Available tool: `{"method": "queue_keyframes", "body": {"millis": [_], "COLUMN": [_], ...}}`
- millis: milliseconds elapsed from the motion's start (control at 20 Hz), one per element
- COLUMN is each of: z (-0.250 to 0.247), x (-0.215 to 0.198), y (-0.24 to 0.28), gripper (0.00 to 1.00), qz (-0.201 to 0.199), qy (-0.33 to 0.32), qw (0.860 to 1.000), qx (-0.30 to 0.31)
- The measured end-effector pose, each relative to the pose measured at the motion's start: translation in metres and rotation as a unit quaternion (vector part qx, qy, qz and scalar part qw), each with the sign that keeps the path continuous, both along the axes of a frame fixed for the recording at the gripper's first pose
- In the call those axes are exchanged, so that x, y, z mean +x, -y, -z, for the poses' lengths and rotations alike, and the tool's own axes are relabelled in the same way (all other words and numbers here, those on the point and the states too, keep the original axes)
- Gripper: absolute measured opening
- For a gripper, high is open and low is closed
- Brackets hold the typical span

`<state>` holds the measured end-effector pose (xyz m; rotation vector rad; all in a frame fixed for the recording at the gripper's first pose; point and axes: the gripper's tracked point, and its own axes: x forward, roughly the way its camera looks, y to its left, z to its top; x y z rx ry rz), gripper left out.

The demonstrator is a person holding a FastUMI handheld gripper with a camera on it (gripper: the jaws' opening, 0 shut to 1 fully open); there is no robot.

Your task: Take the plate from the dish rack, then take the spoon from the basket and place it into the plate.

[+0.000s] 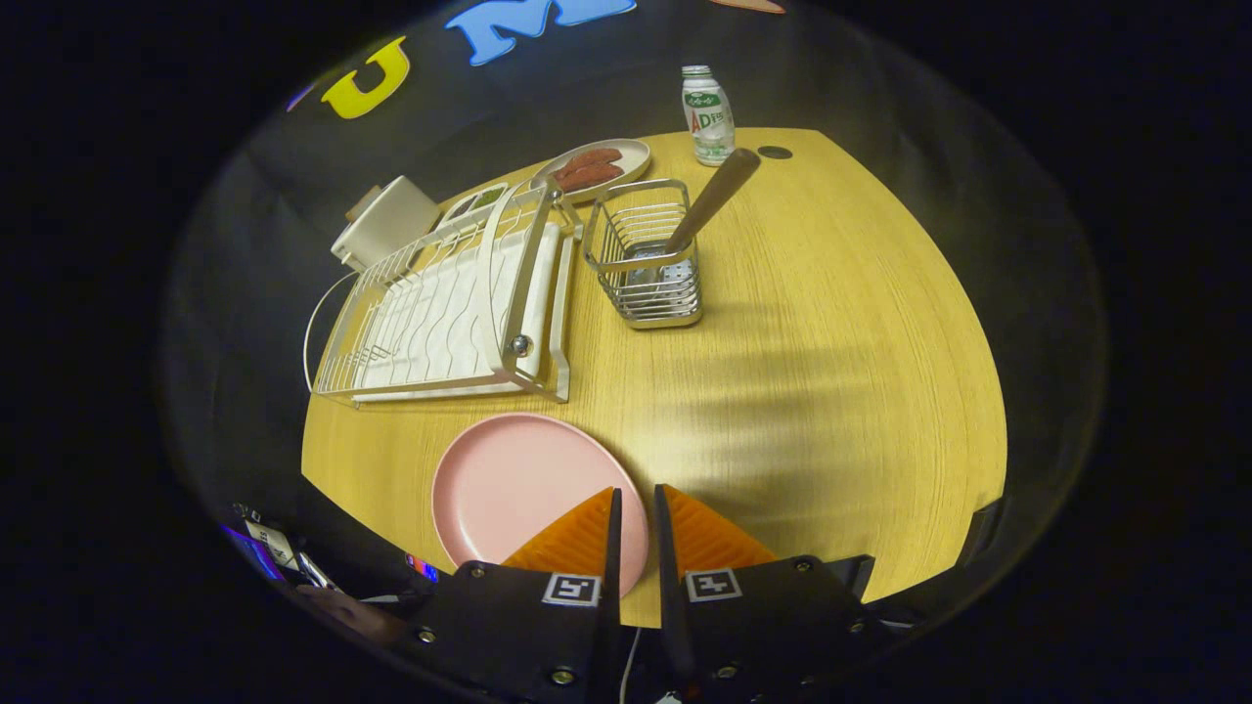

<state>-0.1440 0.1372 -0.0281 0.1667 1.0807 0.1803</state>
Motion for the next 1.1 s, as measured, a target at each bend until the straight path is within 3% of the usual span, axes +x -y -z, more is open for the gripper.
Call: {"method": "queue_keyframes", "body": {"millis": [350, 500, 700, 1100], "z": [-0.025, -0.035, -0.055, -0.067], "x": [0.019, 0.028, 0.053, 0.099], "y": [0.021, 0.027, 0.034, 0.052], "gripper": [0.18, 0.18, 0.20, 0.28], "qz": [0.034, 0.031, 0.035, 0.047], "qy": [0.094, 0.132, 0.215, 0.309], "qw": [0.995, 0.991, 0.976, 0.950], "qx": [0.007, 0.004, -0.001, -0.020]}}
